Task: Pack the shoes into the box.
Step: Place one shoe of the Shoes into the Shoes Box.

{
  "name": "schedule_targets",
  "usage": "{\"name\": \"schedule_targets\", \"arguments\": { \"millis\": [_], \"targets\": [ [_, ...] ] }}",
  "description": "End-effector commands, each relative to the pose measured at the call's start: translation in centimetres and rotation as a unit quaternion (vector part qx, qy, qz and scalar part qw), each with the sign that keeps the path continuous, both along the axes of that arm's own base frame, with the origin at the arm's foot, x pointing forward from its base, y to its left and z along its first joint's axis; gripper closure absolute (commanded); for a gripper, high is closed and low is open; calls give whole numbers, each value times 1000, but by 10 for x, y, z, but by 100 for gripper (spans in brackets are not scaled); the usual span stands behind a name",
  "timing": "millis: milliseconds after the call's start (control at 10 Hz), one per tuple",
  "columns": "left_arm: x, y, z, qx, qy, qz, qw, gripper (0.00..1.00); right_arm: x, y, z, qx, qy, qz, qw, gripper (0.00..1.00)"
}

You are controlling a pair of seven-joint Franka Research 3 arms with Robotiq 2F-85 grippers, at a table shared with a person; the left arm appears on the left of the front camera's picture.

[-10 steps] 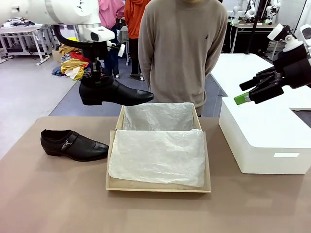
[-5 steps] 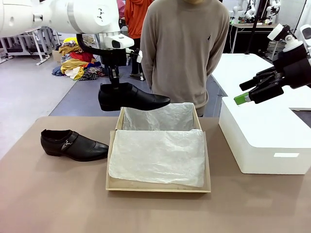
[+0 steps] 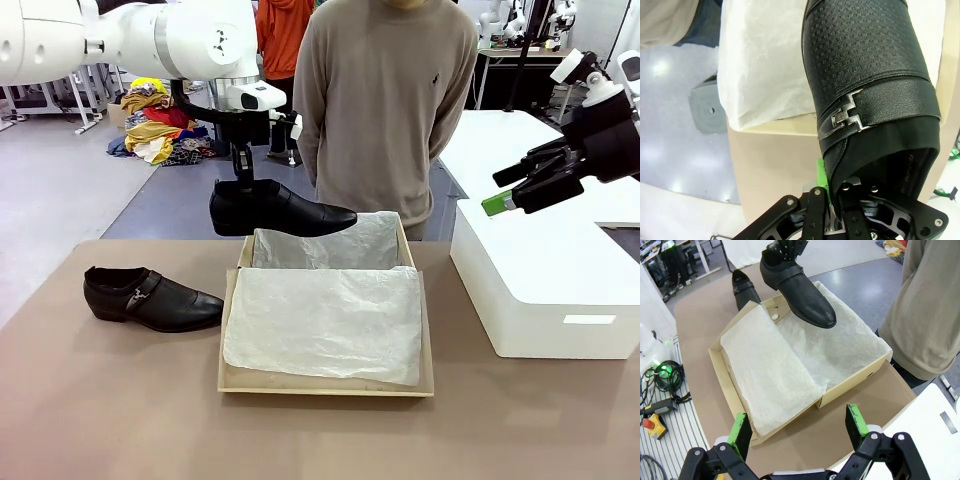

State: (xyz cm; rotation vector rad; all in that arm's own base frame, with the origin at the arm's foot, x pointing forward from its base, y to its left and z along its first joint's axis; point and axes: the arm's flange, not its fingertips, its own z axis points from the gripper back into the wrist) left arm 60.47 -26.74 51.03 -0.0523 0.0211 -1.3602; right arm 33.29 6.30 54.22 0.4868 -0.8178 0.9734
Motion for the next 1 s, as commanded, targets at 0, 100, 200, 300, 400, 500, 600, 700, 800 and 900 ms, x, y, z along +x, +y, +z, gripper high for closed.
{"name": "schedule_targets", "arguments": {
  "millis": [0, 100, 200, 300, 400, 500, 600, 700, 800, 900],
  "targets": [
    [-1, 2, 7, -3, -4, 5, 1000, 100, 4, -1, 0, 7, -10, 12, 1000, 0],
    [-1, 2, 7, -3, -4, 5, 1000, 100, 4, -1, 0, 7, -10, 12, 1000, 0],
    [-1, 2, 7, -3, -4, 5, 1000, 100, 4, -1, 0, 7, -10, 12, 1000, 0],
    [-1, 2, 7, -3, -4, 5, 1000, 100, 4, -1, 0, 7, -10, 12, 1000, 0],
    [0, 0, 0, 0, 0, 0, 1000, 100, 4, -1, 0, 7, -10, 12, 1000, 0],
    [-1, -5, 0, 3, 0, -10, 1000, 100, 4, -1, 0, 7, -10, 12, 1000, 0],
    [0, -14, 1, 0, -7, -16, 1000, 100, 4, -1, 0, 7, -10, 12, 1000, 0],
    [1, -27, 2, -2, -9, -27, 1000, 100, 4, -1, 0, 7, -10, 12, 1000, 0],
    [1, -39, 1, -2, -10, -42, 999, 100, 4, -1, 0, 7, -10, 12, 1000, 0],
    [2, -51, 0, -1, -8, -54, 999, 100, 4, -1, 0, 7, -10, 12, 1000, 0]
  ]
}}
